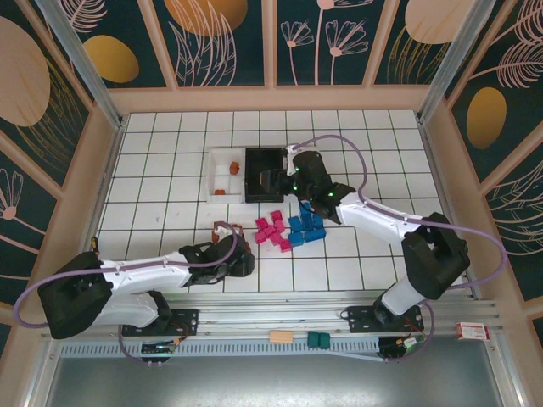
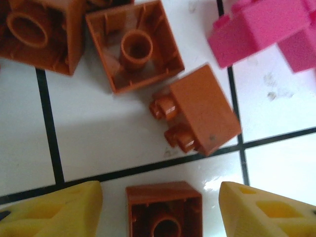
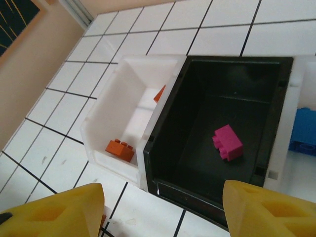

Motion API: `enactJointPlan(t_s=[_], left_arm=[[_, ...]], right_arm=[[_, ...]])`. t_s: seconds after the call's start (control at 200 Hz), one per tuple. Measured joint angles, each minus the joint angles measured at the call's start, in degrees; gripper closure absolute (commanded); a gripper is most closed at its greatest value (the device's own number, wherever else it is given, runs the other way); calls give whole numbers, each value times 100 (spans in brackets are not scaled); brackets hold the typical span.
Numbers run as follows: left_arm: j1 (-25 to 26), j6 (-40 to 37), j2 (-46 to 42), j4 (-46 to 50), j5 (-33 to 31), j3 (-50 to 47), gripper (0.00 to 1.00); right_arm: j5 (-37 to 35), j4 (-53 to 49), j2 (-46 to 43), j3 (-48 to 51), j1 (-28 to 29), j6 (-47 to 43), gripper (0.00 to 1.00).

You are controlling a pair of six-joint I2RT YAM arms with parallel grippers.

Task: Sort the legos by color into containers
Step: Pick up the lego from the middle-left of the table, then place the lego in the container.

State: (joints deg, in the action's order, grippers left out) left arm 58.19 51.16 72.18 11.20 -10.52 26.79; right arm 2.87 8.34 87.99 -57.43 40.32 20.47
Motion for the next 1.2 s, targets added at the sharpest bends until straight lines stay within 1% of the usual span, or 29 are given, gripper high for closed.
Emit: enactJointPlan(t_s=[0.195, 0.255, 0.31, 0.385, 0.556, 0.626, 0.721, 0.796, 0.901, 0.956, 1.036, 1.201], left_arm=[[140, 127, 59, 105, -284, 0, 57], [146, 133, 68, 109, -308, 2, 61], [153, 120, 74, 116, -319, 11, 68], [173, 125, 74, 131, -328, 55, 72], [177, 59, -125, 494, -402, 345, 72], [177, -83, -297, 778, -608, 750, 71], [103, -442, -323, 1010, -984, 1580, 72], [-155, -796, -214, 1003, -1211, 2157, 72], [-796, -1340, 105, 826, -1397, 2662, 72], [-1141, -1565, 343, 732, -1419, 2841, 72], [-1556, -1845, 813, 575, -1419, 3145, 75], [-2190, -2127, 1711, 177, -1228, 3716, 75]], right_arm=[[-2, 162, -175, 101, -81, 72, 34], [-2, 188, -175, 109, -90, 92, 35], [-2, 201, -177, 120, -92, 94, 35], [-2, 216, -181, 146, -94, 98, 35], [-7, 225, -396, 358, -188, 136, 34], [-9, 223, -549, 476, -249, 160, 35], [-13, 240, -752, 612, -323, 236, 35], [-26, 269, -859, 706, -350, 264, 34], [-26, 299, -949, 855, -358, 304, 35], [-28, 297, -988, 935, -358, 313, 35], [-33, 284, -1071, 1038, -358, 367, 34], [-48, 256, -1349, 1211, -358, 396, 34]])
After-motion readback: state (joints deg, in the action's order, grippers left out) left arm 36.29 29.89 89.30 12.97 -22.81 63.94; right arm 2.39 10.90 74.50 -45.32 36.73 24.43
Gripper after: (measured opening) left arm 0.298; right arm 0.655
